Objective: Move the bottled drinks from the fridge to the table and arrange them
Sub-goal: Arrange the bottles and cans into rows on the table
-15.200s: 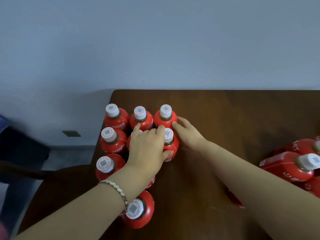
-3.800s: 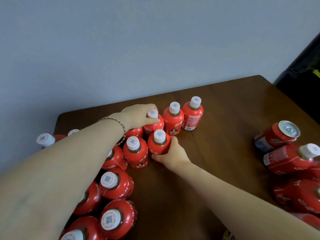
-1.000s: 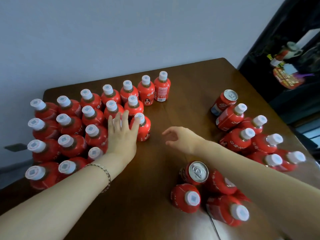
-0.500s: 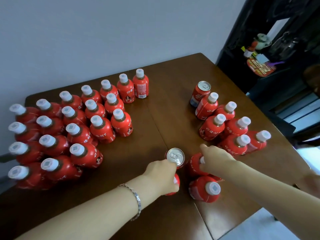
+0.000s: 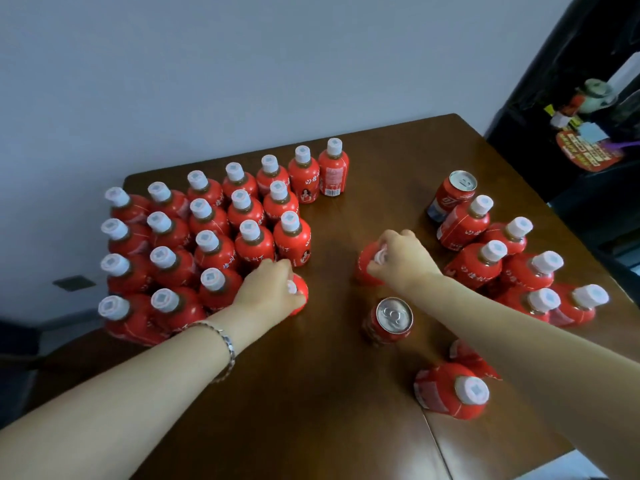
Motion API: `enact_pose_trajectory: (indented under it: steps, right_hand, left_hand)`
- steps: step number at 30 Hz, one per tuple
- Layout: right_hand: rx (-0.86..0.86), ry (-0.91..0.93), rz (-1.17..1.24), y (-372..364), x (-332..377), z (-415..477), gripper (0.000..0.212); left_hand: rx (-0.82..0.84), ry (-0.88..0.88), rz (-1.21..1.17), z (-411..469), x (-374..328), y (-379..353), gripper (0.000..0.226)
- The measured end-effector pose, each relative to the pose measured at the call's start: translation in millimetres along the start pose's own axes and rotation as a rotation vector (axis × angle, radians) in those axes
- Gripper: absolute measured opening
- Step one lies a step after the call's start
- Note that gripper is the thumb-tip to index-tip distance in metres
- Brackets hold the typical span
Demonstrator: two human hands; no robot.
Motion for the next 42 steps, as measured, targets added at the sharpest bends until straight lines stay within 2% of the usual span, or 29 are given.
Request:
enact_pose_trajectory:
  steps: [3, 6, 10, 12, 15, 18, 21, 27, 31, 35, 37, 39, 42]
  right_hand:
    - [0.045, 0.056, 0.041, -18.4, 37.4, 9.4, 0.041]
    - [0.111, 0.085, 0.073, -44.4, 69.1, 14.4, 0.038]
    - [0.113, 0.128, 0.16, -68.5, 87.6, 15.4, 0.029]
    - [0.096, 0.144, 0.241, -72.4, 86.1, 14.8, 0.037]
    - [0.077, 0.084, 0.272, -73.0, 65.3, 13.1, 0.06]
    - [0.161, 0.03, 0.27, -86.4, 49.4, 13.8, 0.078]
    - [0.175, -0.017, 0.422, -106.7, 51.4, 17.1, 0.088]
    - [0.014, -0.152, 0.641, -130.0, 68.0, 11.9, 0.079]
    - [0.002, -0.114, 0.55, -125.0, 60.7, 9.0, 0.078]
    - [0.226, -0.024, 0.314, -99.4, 54.9, 8.8, 0.075]
    - [0.327, 0.044, 0.154, -82.5, 56.9, 10.3, 0.062]
    - [0.351, 0.105, 0.058, -65.9, 62.4, 11.3, 0.043]
    - [0.33, 0.133, 0.094, -38.8, 40.8, 2.9, 0.038]
  left_hand:
    - [-0.099, 0.017, 0.044, 12.4, 20.1, 11.6, 0.021]
    - [-0.099, 0.035, 0.115, 21.8, 35.1, 13.7, 0.024]
    - [-0.126, -0.056, 0.25, 22.8, 39.9, 5.7, 0.022]
    - [-0.244, -0.138, 0.33, 19.5, 43.2, 4.2, 0.028]
    - [-0.329, -0.224, 0.398, 13.7, 49.1, -1.3, 0.06]
    - [-0.33, -0.202, 0.395, 11.4, 57.3, -10.0, 0.084]
    - [-0.343, -0.175, 0.407, 13.5, 61.6, -15.0, 0.086]
    - [-0.347, -0.214, 0.4, 17.0, 64.8, -15.6, 0.082]
    - [-0.248, -0.177, 0.383, 18.4, 61.4, -17.1, 0.074]
    - [-0.269, -0.123, 0.373, 17.3, 63.3, -15.0, 0.075]
    - [-0.249, -0.104, 0.372, 14.9, 58.5, -13.4, 0.075]
    - [-0.196, -0.042, 0.35, 13.1, 56.6, -9.7, 0.075]
    - [-0.149, -0.084, 0.424, 12.7, 25.5, 0.7, 0.074]
Point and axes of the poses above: each hand's wrist, its own z-axis towards the middle knuckle, its own y-axis out of the back of the hand, x = y × z, the point moved 4 cm from there along z, towards the middle knuckle, and after that the axes turned 1 degree about -z, right-handed, at the moved point
